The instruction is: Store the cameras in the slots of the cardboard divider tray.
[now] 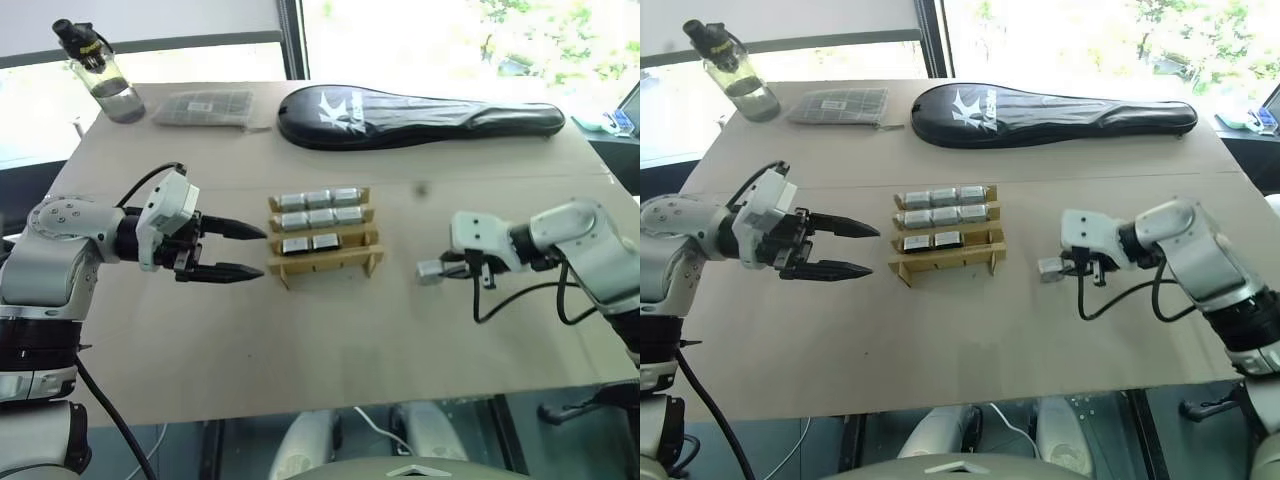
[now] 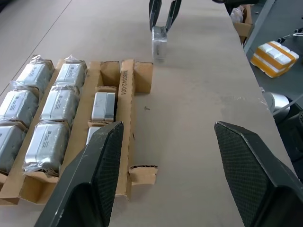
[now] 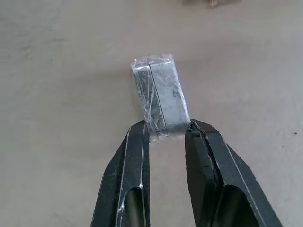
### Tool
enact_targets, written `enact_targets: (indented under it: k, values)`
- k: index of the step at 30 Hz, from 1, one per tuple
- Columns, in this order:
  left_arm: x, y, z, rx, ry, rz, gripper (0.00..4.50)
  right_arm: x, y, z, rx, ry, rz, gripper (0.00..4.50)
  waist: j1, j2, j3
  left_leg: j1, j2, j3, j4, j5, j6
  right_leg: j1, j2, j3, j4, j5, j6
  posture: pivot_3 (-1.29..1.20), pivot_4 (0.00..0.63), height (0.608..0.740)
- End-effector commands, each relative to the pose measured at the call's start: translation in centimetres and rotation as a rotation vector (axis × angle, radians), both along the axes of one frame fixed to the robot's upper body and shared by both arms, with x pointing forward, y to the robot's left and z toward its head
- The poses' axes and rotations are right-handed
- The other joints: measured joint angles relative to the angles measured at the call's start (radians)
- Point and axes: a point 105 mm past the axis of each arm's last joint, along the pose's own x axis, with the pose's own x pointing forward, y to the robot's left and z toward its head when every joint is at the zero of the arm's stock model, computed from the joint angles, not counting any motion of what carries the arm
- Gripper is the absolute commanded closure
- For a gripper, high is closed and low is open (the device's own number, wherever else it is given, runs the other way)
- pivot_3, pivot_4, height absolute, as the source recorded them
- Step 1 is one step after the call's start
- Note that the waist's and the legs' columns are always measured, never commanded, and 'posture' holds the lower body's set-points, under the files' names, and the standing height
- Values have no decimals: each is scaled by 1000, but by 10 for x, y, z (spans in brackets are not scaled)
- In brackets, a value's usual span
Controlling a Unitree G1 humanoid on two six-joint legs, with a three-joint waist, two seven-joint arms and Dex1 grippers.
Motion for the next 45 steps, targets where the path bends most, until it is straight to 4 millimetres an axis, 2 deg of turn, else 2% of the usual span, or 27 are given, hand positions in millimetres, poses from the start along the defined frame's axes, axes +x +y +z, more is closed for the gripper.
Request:
enact_targets:
  k: [1, 4, 6, 10, 17, 33, 40, 45]
  values:
    - [-2, 3, 13, -6, -54, -5, 1337, 13, 14, 47, 105, -95, 9, 3980, -2, 0, 0, 0, 0, 0, 0, 0, 0, 0, 0, 0, 0, 0, 0, 0, 150, 740]
    - [-3, 4, 13, -6, -57, 0, 1337, 21, 39, 75, 203, -134, 33, 3980, -3, 0, 0, 0, 0, 0, 0, 0, 0, 0, 0, 0, 0, 0, 0, 0, 150, 740]
    - [-3, 4, 13, -6, -61, 7, 1337, 24, 53, 83, 232, -157, 57, 3980, -2, 0, 0, 0, 0, -1, 0, 0, 0, 0, 0, 0, 0, 0, 0, 0, 150, 740]
    - [-4, 8, 12, 9, -67, 24, 1337, 32, 71, 77, 227, -173, 84, 3980, 4, 0, 0, -1, -1, -4, 1, 0, 0, -1, 0, -1, 0, 0, 0, 0, 150, 740]
    - [-8, 14, 9, 29, -69, 59, 1337, 41, 89, 57, 202, -146, 96, 3980, -3, 0, 0, -1, -2, -5, 1, 0, 0, -1, -1, -2, 0, 0, 0, 0, 150, 740]
    - [-9, 15, 10, 16, -86, 79, 1337, 36, 97, 26, 152, -92, 120, 3980, -4, 0, 0, 0, -2, -5, 1, 0, 0, -1, 0, -2, 0, 0, 0, 0, 150, 740]
    - [-8, 15, 10, 14, -85, 75, 1337, 39, 94, 10, 82, -125, 107, 3980, -4, 0, 0, 1, -2, -5, 1, 0, 0, 0, 0, -2, 1, 0, 0, 0, 150, 740]
    - [-8, 14, 10, 12, -83, 73, 1337, 37, 100, 25, 129, -153, 120, 3980, -4, 0, -1, 2, -2, -5, 1, 0, 0, 0, 0, -2, 1, 0, 0, 0, 150, 740]
